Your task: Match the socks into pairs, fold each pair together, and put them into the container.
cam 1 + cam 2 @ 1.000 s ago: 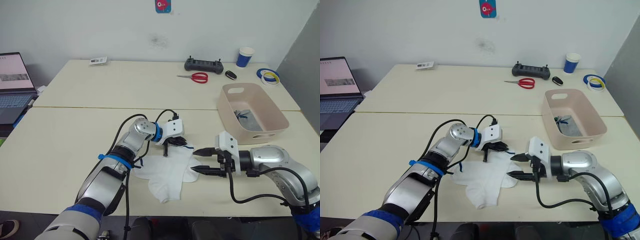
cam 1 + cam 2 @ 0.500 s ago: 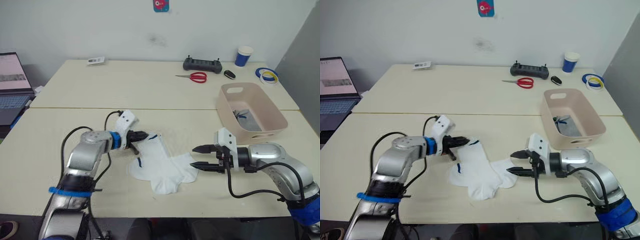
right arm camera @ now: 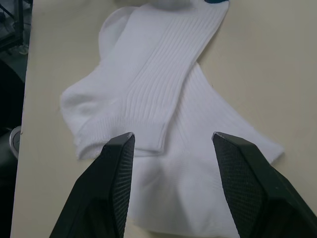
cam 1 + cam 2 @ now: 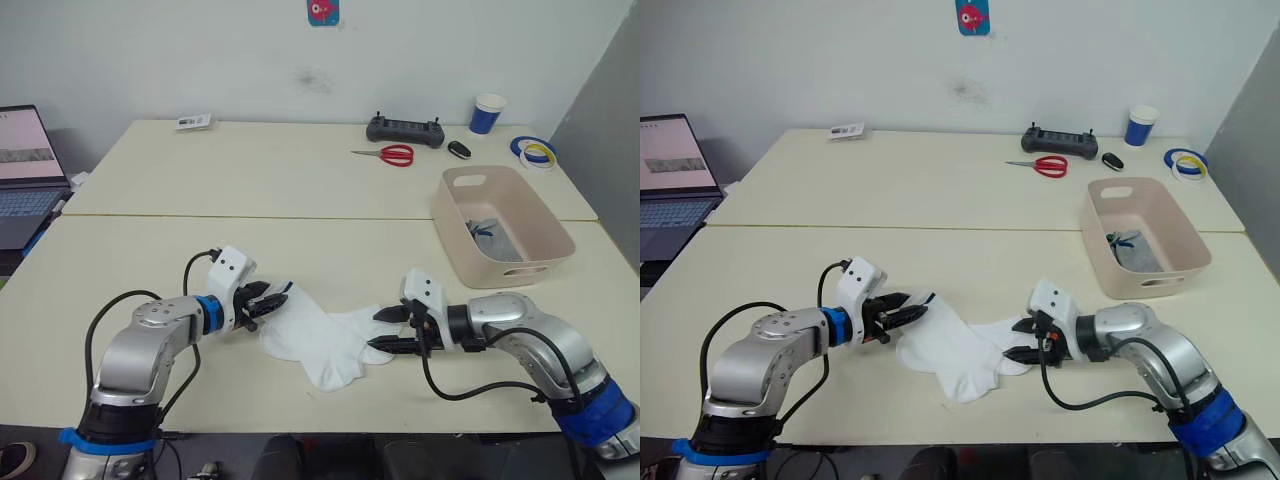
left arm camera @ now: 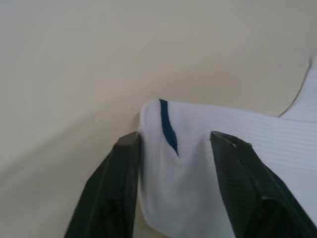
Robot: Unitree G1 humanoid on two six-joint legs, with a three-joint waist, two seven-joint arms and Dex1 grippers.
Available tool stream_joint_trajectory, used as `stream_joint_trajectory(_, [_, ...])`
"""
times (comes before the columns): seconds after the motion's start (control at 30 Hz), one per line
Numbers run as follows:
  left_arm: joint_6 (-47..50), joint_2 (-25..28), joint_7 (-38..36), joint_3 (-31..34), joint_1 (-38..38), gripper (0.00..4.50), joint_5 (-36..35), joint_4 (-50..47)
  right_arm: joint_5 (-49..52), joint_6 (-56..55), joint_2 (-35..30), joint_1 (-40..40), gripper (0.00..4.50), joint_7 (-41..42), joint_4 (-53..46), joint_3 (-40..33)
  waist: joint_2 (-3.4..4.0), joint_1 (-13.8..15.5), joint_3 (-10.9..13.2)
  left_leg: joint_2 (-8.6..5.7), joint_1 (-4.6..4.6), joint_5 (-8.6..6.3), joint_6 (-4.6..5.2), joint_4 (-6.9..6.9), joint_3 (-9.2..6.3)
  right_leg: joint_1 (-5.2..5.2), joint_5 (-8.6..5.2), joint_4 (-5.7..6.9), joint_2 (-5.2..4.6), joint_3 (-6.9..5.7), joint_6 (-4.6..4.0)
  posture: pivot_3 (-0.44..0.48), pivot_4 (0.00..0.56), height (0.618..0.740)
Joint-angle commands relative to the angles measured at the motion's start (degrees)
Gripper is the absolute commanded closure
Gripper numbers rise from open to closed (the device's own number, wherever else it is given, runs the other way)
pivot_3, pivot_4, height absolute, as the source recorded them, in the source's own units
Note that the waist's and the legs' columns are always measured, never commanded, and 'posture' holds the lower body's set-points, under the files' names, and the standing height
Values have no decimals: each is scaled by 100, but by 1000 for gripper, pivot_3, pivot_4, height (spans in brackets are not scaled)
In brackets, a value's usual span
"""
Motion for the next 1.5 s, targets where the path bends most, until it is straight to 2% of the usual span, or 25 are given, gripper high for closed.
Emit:
stream_joint_trajectory(0.03, [-517,306,-663,359,161,957,-606,-635,24,119,92,-133,1780,-9,-159,138,0,0,0,1,0,0,0,-2,-1,0,0,-2,-1,0,-1,0,150,740])
stream_joint_trajectory(0.23, [-380,1263,-1704,3,403,957,-1375,-1524,-97,57,128,-314,1780,146,83,450,0,-5,0,-4,1,0,0,-11,4,-1,-2,-5,-1,1,-3,0,150,740])
stream_joint_trajectory(0.43, [-437,1546,-1853,-402,379,957,-1568,-1846,-280,15,195,-504,1780,193,394,630,0,-12,0,-4,2,0,0,-9,11,0,-2,-8,-1,2,-3,0,150,740])
stream_joint_trajectory(0.47, [-483,1537,-1818,-444,364,921,-1531,-1818,-305,39,196,-520,2200,188,429,646,0,-17,0,-4,3,0,0,-9,11,-1,-2,-7,0,2,-3,0,150,740])
stream_joint_trajectory(0.53, [-540,1533,-1769,-494,360,921,-1493,-1778,-387,21,176,-519,2708,178,497,697,0,-18,0,-2,3,0,0,-10,9,-1,-2,-7,2,2,-3,0,150,740])
stream_joint_trajectory(0.67, [-587,1510,-1655,-490,379,921,-1547,-1763,-399,-19,171,-491,4273,225,494,668,0,-21,0,-2,1,-1,1,-11,9,-3,-4,-8,2,2,-5,0,150,740])
stream_joint_trajectory(0.7, [-602,1517,-1645,-476,403,921,-1553,-1751,-371,-15,181,-497,4464,249,475,651,0,-22,0,-2,1,-1,1,-11,9,-3,-4,-8,2,2,-5,0,150,740])
stream_joint_trajectory(0.9, [-737,1513,-1531,-289,476,921,-1516,-1377,-302,-91,239,-573,4464,345,458,585,0,-31,0,-2,3,-1,1,-11,10,-3,-4,-8,3,3,-5,0,150,740])
stream_joint_trajectory(1.03, [-1154,1269,-997,-104,213,921,-1123,-406,-291,-245,193,-683,4464,532,392,581,1,-29,0,-2,3,-1,1,-11,9,-3,-4,-6,2,1,-5,0,150,740])
stream_joint_trajectory(1.17, [-1806,909,-290,-283,-256,921,-364,753,-271,-296,191,-835,4464,676,365,569,1,-26,0,-3,2,-1,1,-10,8,-3,-3,-7,3,-2,-5,0,150,740])
stream_joint_trajectory(1.27, [-1945,624,-10,-486,-579,921,-47,1359,-278,-310,218,-905,4464,731,374,576,1,-12,0,-5,-2,-1,1,-10,8,-4,-3,-11,2,-3,-5,0,150,740])
stream_joint_trajectory(1.47, [-1945,522,40,-754,-762,921,304,1767,-243,-205,202,-946,4464,748,301,531,1,-14,0,-3,-5,-1,2,-12,5,-5,-2,-9,2,-5,-6,0,150,740])
stream_joint_trajectory(1.5, [-1895,581,-36,-747,-717,1335,292,1764,-293,-218,168,-918,4500,728,334,542,1,-19,0,-1,-4,-1,2,-13,4,-6,-2,-9,2,-4,-6,0,150,740])
